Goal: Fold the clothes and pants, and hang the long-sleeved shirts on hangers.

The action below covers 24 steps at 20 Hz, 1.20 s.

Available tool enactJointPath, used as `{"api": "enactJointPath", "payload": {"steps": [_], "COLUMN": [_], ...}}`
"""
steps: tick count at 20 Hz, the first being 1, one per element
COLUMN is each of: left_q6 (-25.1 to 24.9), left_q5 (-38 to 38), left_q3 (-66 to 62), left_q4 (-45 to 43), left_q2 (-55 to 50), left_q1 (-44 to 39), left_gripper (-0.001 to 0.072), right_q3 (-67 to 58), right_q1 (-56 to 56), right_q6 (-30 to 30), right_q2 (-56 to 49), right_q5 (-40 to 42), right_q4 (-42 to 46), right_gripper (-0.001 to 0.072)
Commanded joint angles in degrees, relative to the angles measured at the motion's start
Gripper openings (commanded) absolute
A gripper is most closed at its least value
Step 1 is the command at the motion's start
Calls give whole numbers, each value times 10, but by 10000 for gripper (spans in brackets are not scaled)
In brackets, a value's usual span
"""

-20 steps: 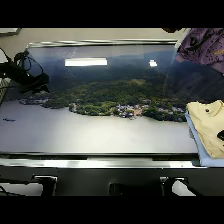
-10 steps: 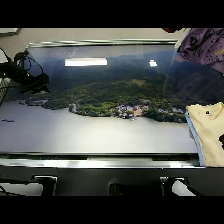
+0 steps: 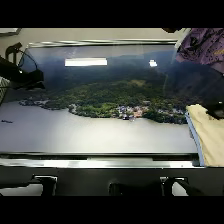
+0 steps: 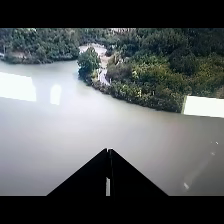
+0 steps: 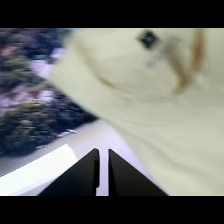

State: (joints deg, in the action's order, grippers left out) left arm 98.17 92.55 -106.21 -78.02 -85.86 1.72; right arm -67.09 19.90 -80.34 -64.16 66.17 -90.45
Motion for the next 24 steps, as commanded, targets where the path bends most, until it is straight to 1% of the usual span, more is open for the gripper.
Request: {"api": "enactJointPath", "payload": {"steps": [1, 3, 5, 7, 9, 13, 24], "left_q6": [-35, -63, -67, -67, -67, -65, -65], "left_q5": [-42, -67, -110, -145, -152, -100, -101], "left_q3": [29, 103, 207, 293, 340, 354, 354], "left_q4": [-13, -16, -16, -16, -22, -22, -22], "left_q2": [54, 112, 187, 251, 288, 298, 298], "left_q1": [0, -5, -10, -15, -15, -16, -16], "left_gripper": [13, 14, 14, 14, 16, 18, 18], "right_q3": [-5, -5, -5, -5, -5, -5, -5], "right_q1": [-169, -268, -344, -396, -424, -428, -428], "right_q6": [-79, -84, -84, -84, -84, -84, -84], "right_q2": [6, 6, 6, 6, 7, 7, 7], "right_q5": [-91, -109, -111, -110, -110, -100, -107], "right_q4": [-83, -80, -79, -79, -79, -68, -68], "right_gripper": [32, 32, 32, 32, 34, 34, 33]}}
